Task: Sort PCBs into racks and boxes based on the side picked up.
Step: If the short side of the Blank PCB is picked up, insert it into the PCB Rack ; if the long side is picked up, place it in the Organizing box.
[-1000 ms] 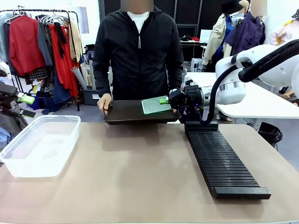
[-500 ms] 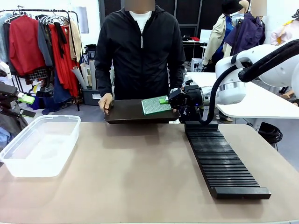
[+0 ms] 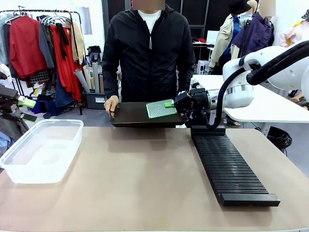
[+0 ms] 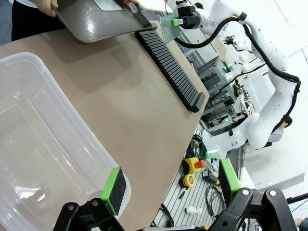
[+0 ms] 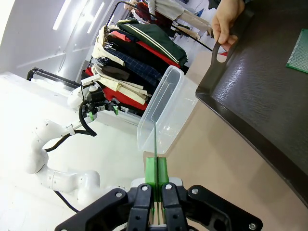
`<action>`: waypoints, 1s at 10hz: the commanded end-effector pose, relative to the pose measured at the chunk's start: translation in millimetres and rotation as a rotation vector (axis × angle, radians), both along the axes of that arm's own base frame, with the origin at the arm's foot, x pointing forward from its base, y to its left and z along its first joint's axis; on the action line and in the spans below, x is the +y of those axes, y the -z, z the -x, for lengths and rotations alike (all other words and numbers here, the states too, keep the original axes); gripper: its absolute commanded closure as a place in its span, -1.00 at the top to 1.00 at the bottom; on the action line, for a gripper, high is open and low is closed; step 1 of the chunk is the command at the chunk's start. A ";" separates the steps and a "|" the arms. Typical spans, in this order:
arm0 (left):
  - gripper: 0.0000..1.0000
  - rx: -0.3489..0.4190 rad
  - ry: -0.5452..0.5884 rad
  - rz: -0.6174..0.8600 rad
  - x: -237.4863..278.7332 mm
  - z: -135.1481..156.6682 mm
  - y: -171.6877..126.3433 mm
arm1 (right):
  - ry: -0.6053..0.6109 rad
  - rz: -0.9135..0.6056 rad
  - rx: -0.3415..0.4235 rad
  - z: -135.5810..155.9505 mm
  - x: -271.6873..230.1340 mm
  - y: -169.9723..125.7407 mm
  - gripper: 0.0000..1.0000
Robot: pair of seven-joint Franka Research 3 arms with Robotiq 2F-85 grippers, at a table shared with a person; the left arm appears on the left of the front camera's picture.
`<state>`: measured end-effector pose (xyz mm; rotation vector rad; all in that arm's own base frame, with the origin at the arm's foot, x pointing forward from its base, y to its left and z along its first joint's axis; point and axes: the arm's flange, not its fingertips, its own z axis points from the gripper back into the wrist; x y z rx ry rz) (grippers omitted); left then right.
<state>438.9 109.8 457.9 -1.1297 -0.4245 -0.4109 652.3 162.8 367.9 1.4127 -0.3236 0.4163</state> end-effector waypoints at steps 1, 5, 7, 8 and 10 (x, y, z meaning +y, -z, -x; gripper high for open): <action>1.00 0.008 -0.003 0.007 0.0 1.0 -2.2 | -0.002 -0.001 -0.004 0.2 1.5 -1.1 -1.00; 1.00 0.008 -0.003 0.007 0.0 1.0 -2.2 | -0.002 -0.001 -0.004 0.2 1.5 -1.1 -1.00; 1.00 0.008 -0.003 0.007 0.0 1.0 -2.2 | -0.002 -0.001 -0.004 0.2 1.5 -1.1 -1.00; 1.00 0.008 -0.003 0.007 0.0 1.0 -2.2 | -0.002 -0.001 -0.004 0.2 1.5 -1.1 -1.00; 1.00 0.008 -0.003 0.007 0.0 1.0 -2.2 | 0.000 0.000 0.000 0.0 0.0 0.0 -1.00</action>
